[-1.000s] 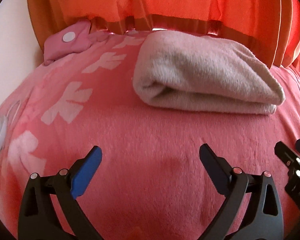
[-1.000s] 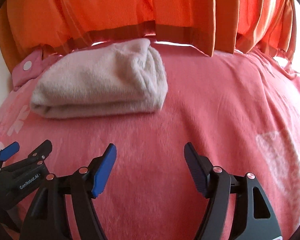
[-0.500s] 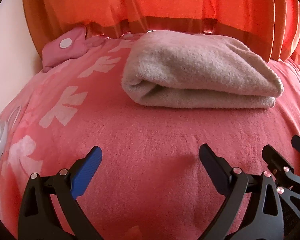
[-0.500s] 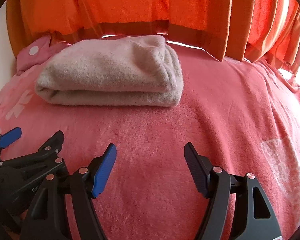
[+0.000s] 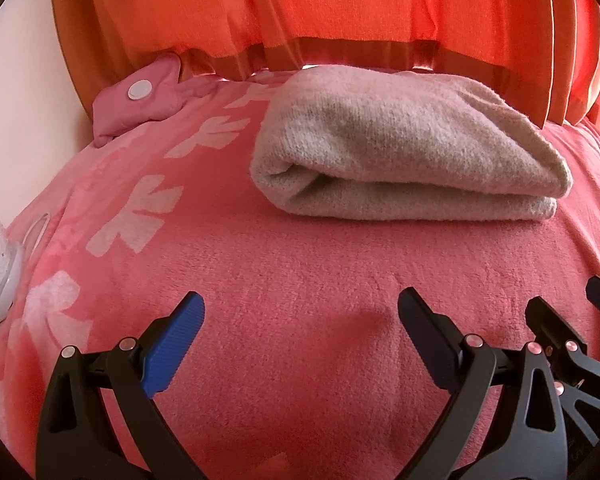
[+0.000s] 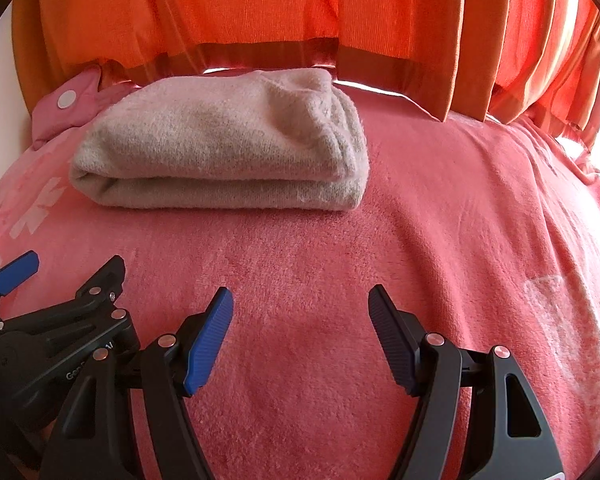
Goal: Fold small clothes
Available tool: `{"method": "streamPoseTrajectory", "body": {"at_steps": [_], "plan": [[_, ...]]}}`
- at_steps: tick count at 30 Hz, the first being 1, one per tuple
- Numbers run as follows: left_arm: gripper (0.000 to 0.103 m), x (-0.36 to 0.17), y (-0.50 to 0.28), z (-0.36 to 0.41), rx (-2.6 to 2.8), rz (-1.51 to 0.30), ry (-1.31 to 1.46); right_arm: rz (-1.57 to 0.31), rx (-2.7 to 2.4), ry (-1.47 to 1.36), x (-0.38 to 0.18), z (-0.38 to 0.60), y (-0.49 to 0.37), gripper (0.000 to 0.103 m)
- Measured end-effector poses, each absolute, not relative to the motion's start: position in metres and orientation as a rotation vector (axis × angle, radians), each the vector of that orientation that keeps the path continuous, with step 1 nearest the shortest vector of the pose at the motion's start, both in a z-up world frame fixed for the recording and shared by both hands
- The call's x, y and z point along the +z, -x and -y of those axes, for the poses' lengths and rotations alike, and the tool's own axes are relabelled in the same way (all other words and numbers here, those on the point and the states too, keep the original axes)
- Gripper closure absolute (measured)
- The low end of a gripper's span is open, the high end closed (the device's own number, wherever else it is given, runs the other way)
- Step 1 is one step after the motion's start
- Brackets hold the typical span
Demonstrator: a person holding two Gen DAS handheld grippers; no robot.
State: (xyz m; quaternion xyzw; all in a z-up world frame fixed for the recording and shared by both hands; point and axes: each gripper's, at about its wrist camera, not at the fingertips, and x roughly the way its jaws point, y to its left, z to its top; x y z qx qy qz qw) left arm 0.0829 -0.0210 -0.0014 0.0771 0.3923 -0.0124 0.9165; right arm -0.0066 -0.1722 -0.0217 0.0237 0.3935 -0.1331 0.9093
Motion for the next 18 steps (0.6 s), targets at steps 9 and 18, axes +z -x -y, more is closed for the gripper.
{"method": "streamPoseTrajectory", "body": {"at_steps": [9,18], "plan": [[0.01,-0.0013,-0.0822,0.0216,-0.019,-0.803,-0.169,-0.816,-0.282,-0.049,-0.0225,0.1717,0.0072,0.035],[0.01,-0.002,-0.0842,0.0224,-0.021,-0.815,-0.175,-0.817,-0.286,-0.049,-0.0233,0.1718,0.0067,0.035]]}}
